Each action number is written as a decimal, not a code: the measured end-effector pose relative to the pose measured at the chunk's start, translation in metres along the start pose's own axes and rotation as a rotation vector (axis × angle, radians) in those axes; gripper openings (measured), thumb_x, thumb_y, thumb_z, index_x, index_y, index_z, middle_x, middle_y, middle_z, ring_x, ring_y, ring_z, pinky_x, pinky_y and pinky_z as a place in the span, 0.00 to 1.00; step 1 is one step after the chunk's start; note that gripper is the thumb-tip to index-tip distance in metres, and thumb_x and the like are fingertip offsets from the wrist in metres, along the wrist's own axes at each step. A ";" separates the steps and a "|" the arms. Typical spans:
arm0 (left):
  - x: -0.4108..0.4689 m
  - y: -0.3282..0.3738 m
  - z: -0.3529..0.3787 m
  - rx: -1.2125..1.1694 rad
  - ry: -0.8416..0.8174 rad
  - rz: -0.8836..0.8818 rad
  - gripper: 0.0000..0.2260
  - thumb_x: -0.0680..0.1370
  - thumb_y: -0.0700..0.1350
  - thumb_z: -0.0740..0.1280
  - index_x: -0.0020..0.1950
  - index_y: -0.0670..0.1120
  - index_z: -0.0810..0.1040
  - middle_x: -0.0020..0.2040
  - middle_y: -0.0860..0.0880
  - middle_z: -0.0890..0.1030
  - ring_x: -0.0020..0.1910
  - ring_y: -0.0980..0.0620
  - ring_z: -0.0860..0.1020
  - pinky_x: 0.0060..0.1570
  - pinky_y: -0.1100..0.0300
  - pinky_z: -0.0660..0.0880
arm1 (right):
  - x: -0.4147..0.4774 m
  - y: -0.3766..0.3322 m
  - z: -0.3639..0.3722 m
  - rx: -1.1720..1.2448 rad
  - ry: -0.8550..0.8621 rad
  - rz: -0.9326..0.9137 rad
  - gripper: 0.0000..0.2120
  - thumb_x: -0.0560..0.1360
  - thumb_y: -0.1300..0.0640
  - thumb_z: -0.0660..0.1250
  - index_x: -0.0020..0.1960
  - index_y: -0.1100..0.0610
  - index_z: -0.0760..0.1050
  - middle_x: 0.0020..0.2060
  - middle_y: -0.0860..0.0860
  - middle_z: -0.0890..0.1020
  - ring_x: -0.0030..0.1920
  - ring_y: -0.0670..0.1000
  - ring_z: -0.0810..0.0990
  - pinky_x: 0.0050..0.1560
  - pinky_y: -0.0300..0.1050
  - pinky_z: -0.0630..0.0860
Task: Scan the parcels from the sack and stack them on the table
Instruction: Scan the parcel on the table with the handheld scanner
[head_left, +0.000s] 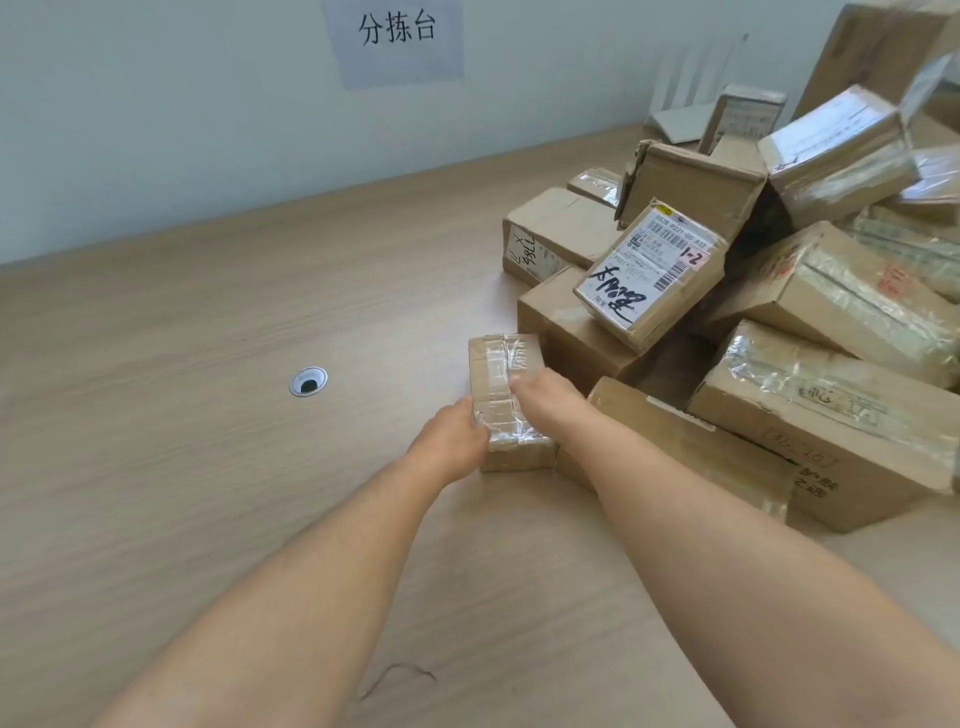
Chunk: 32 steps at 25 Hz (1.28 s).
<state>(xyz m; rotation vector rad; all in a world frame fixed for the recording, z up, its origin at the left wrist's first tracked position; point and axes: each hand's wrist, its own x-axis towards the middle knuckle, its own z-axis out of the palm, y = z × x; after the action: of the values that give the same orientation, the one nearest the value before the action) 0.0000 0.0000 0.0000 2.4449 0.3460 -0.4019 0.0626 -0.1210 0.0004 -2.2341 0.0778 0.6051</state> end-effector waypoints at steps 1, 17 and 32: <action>0.002 -0.002 0.001 0.007 -0.015 -0.013 0.18 0.81 0.43 0.56 0.71 0.42 0.67 0.70 0.43 0.71 0.67 0.45 0.70 0.59 0.60 0.66 | 0.002 0.000 0.003 0.010 -0.005 0.023 0.17 0.80 0.50 0.56 0.58 0.59 0.75 0.53 0.60 0.76 0.54 0.58 0.75 0.52 0.48 0.68; -0.015 -0.055 -0.024 -0.052 -0.032 -0.128 0.33 0.68 0.61 0.62 0.73 0.57 0.64 0.67 0.49 0.72 0.66 0.46 0.70 0.64 0.54 0.69 | -0.033 -0.019 0.044 0.195 -0.051 0.001 0.10 0.81 0.54 0.57 0.53 0.59 0.73 0.43 0.54 0.75 0.44 0.55 0.73 0.48 0.47 0.70; -0.069 -0.125 -0.080 -0.350 0.177 -0.165 0.27 0.70 0.47 0.74 0.67 0.49 0.69 0.55 0.49 0.79 0.53 0.49 0.78 0.53 0.54 0.77 | -0.091 -0.038 0.084 0.326 -0.262 -0.015 0.06 0.82 0.57 0.58 0.52 0.55 0.73 0.49 0.53 0.76 0.50 0.53 0.79 0.51 0.49 0.75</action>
<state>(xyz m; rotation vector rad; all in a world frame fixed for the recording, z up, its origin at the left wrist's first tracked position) -0.0895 0.1362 0.0178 2.1192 0.6407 -0.1752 -0.0415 -0.0471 0.0201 -1.8255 0.0239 0.8104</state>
